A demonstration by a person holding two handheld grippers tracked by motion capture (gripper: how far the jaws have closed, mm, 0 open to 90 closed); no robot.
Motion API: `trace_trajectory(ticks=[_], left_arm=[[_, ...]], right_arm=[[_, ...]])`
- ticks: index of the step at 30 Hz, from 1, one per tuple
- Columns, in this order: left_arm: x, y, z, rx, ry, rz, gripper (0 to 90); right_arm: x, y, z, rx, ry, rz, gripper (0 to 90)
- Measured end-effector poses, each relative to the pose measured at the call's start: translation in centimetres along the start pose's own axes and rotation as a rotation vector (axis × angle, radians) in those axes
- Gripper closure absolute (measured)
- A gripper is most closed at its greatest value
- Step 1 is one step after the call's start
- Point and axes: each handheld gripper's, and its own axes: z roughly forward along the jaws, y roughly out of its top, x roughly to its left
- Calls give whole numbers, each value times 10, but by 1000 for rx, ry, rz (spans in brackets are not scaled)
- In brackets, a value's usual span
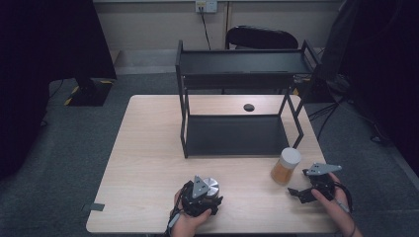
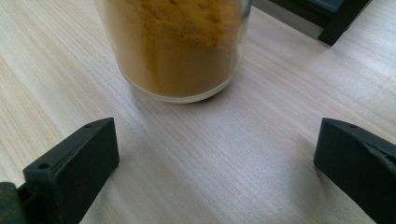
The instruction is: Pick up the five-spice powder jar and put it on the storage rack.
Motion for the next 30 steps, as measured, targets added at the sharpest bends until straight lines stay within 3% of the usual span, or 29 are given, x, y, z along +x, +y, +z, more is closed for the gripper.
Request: trace_trajectory(ticks=[8,17,24,30], left_arm=[[3,17,5,-11,0,3,312],[14,43,18,-6,-30,-5,314],[23,57,27,-33,-43,-32,314],[27,73,31,-33,-32,-29,314]], right_arm=[[0,0,0,0,0,0,0],[0,0,0,0,0,0,0],[0,0,0,0,0,0,0],[0,0,0,0,0,0,0]])
